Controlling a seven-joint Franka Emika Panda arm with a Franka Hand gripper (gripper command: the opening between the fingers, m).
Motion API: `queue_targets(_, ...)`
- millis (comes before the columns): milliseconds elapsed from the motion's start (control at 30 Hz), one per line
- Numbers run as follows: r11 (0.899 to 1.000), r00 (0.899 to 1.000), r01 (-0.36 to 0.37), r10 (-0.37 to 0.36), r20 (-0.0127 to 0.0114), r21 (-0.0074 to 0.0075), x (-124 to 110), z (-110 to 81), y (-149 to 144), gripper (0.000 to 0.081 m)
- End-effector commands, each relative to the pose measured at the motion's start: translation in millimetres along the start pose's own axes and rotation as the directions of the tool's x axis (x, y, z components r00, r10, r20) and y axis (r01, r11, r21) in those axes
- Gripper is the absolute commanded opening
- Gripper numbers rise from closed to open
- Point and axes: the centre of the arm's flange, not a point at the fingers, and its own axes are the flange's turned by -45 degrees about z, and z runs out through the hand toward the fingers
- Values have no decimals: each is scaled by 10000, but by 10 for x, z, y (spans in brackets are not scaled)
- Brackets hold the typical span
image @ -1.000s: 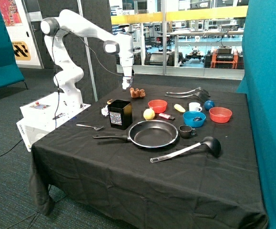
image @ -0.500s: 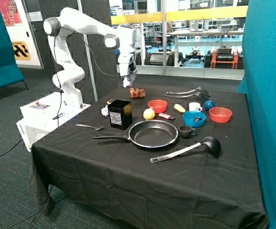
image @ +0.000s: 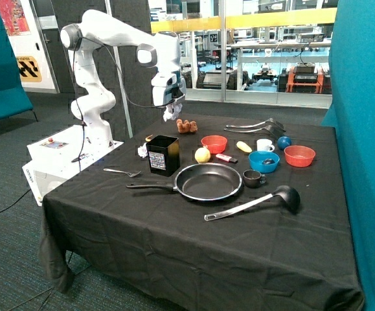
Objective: Throw away the rubbish paper
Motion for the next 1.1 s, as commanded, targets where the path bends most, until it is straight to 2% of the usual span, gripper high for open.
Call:
queue_targets(0,9950,9950,-999,999,27,26,80,-85,470,0)
queue_targets(167,9925,9925,-1224,1224,28,26,41,-87,649,0)
queue_targets(667,9879,9879,-1552,1552,29,25,-118,126,1055,0)
queue_targets(1067,9905,9905,-1377,1377,28,25,-116,324,1108,0)
